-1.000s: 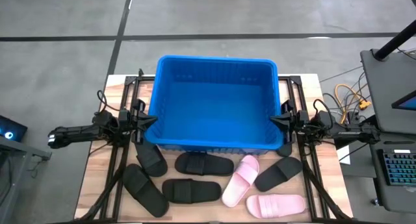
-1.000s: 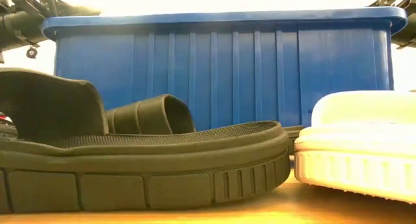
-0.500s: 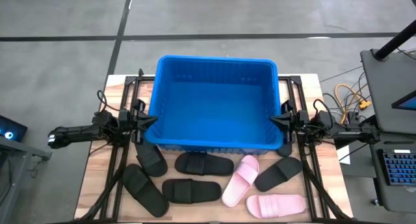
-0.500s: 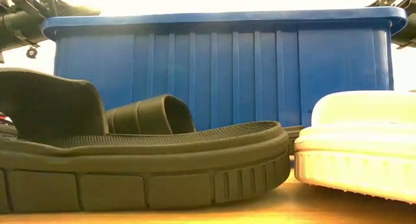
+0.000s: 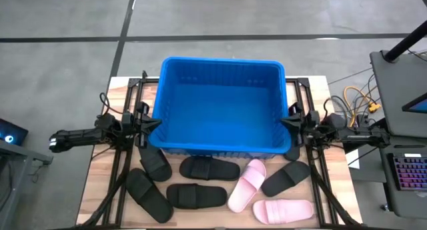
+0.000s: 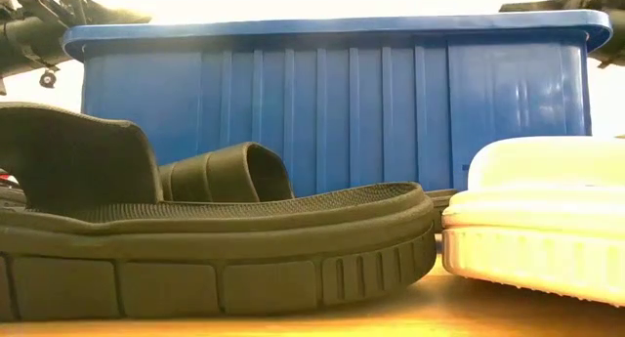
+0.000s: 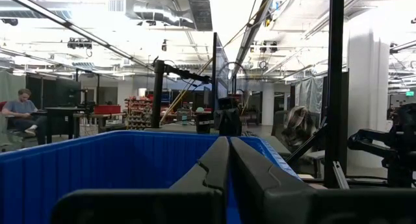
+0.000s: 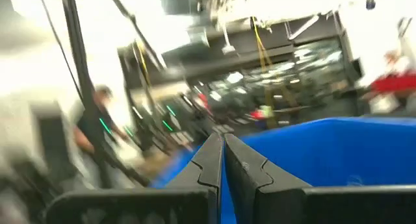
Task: Pick and place slides into bin
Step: Put the black slide into the blue container
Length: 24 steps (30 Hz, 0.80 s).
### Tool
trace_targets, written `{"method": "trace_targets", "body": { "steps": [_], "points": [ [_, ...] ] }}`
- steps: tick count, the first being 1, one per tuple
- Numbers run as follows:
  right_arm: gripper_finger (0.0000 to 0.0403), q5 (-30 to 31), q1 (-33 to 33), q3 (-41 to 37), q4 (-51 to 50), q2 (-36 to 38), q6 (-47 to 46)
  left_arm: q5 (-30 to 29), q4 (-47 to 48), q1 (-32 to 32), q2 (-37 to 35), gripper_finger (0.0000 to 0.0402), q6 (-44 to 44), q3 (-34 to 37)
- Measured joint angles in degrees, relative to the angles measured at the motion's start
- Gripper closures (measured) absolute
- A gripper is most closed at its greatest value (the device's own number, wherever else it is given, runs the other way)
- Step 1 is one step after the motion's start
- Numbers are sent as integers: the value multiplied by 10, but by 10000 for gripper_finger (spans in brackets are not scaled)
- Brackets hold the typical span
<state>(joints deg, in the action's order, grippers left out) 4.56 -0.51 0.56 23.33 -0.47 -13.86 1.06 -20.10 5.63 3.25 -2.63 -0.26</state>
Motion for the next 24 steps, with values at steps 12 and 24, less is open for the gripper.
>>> {"method": "trace_targets", "body": {
  "steps": [12,24],
  "points": [
    [394,30,0,0,196,0,-379,-28,-76,0,0,402,0,0],
    [394,66,0,32,219,-2,-239,-139,-269,0,18,402,-132,-6]
  ]
}}
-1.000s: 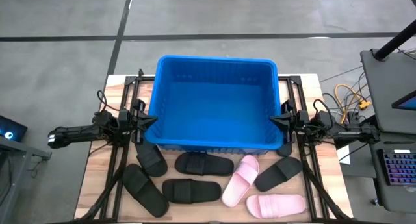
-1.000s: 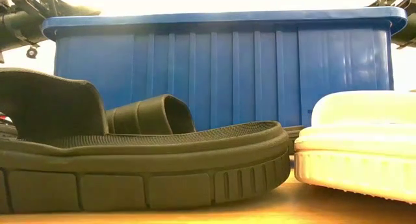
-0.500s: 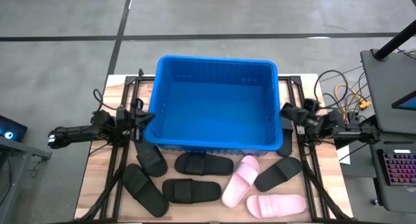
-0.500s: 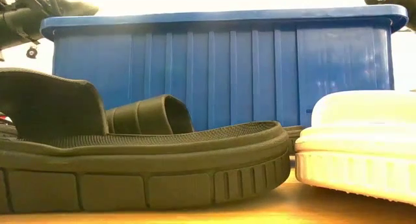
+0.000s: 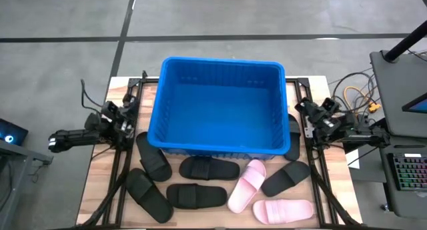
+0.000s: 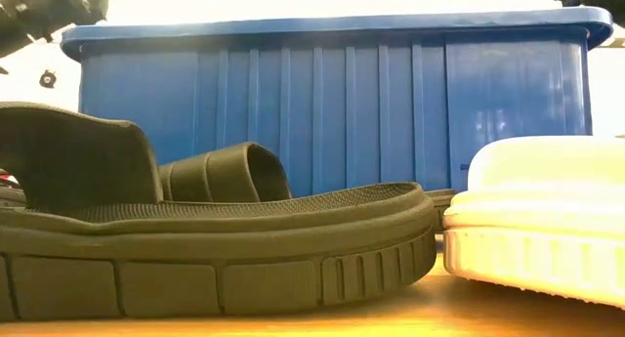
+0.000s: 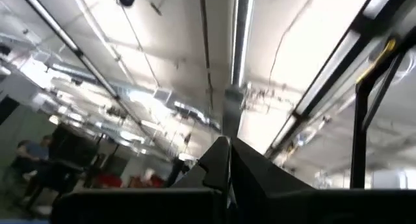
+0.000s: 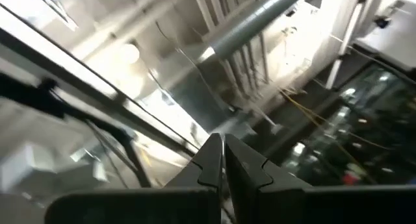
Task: Pick and place slides into bin
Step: Put the black slide into the blue container
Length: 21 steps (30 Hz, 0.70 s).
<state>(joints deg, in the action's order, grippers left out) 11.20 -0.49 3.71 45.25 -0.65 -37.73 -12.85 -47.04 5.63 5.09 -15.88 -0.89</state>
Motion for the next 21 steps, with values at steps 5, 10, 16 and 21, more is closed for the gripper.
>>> {"method": "trace_targets", "body": {
  "steps": [5,10,16,21],
  "points": [
    [393,-41,0,93,-37,-24,39,6,-10,0,67,401,84,-64],
    [365,-56,0,243,-260,-92,136,14,-20,0,176,401,78,-146],
    [291,-52,0,413,-514,-195,202,110,-18,0,281,380,131,-246],
    [221,-54,0,525,-664,-267,199,155,-18,0,312,289,132,-302]
  ]
}}
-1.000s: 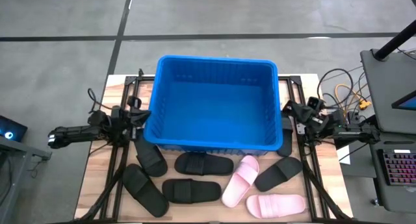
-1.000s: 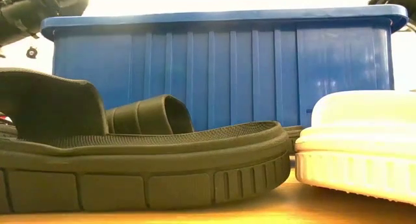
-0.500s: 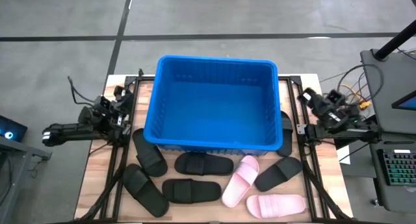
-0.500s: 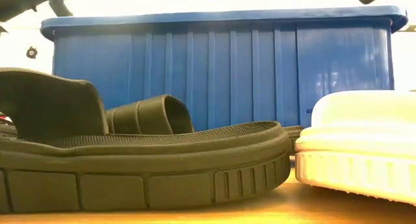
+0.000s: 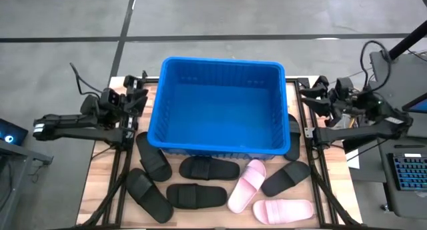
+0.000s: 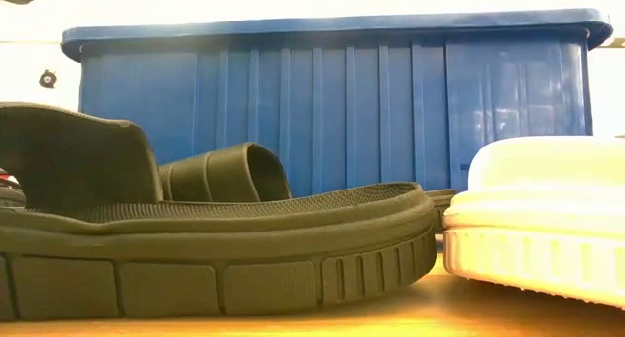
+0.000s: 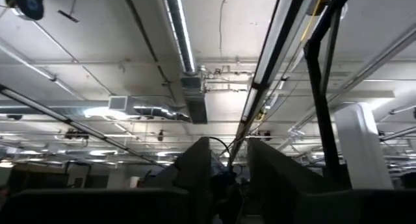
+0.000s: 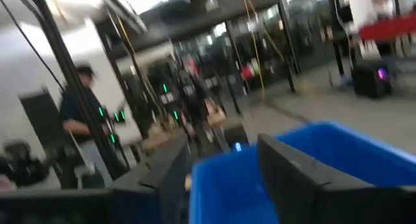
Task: Pick and place slides into bin
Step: Put the black slide into the blue container
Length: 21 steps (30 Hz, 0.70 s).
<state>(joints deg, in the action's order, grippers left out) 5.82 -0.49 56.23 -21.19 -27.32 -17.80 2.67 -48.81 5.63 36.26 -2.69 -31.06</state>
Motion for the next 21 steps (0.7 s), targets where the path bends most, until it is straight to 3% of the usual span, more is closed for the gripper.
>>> {"method": "trace_targets", "body": {
  "steps": [4,7,15,21],
  "points": [
    [181,0,0,79,-106,-47,-8,9,1,0,23,212,-55,-25],
    [165,-16,0,135,-182,-70,-23,8,1,0,36,185,-91,-31],
    [166,-32,0,249,-418,-117,-52,6,-1,0,49,178,-122,-24],
    [175,-28,0,271,-607,-134,-124,5,0,0,53,178,-154,-23]
  ]
}}
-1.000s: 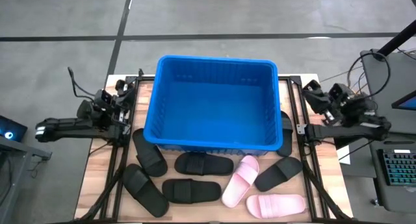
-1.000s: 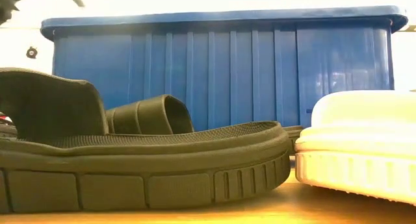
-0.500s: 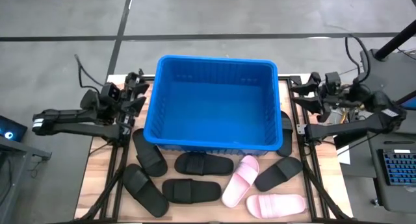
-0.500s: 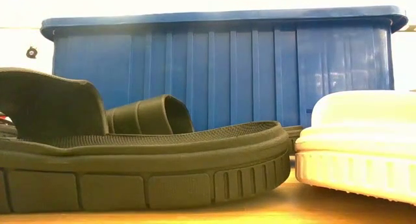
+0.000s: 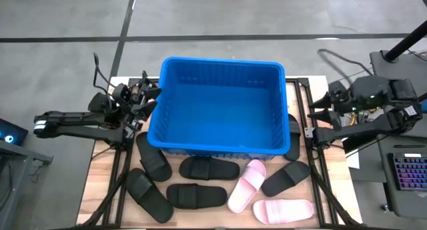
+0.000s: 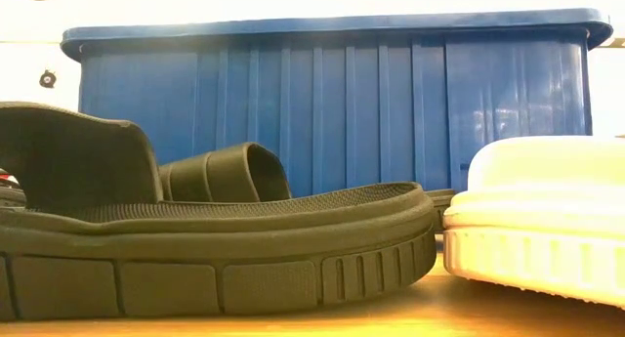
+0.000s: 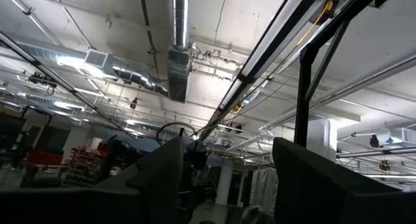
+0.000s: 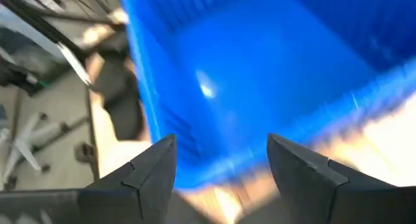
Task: Pick and place slides into bin
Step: Put the black slide into the blue container
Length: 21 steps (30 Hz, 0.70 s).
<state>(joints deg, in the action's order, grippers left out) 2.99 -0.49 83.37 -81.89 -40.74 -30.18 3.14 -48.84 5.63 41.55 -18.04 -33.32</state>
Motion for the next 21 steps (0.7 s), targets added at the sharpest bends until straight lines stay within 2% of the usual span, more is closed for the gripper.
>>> {"method": "trace_targets", "body": {
  "steps": [5,10,16,21],
  "points": [
    [177,-4,0,-17,-84,-1,-42,0,0,0,-2,178,0,0],
    [177,-4,0,-61,-81,9,-34,0,1,0,-3,178,3,0],
    [177,-2,0,-147,-82,21,-4,0,1,0,-3,178,4,0],
    [177,0,0,-216,-81,21,-16,0,-1,0,-1,178,4,1]
  ]
}}
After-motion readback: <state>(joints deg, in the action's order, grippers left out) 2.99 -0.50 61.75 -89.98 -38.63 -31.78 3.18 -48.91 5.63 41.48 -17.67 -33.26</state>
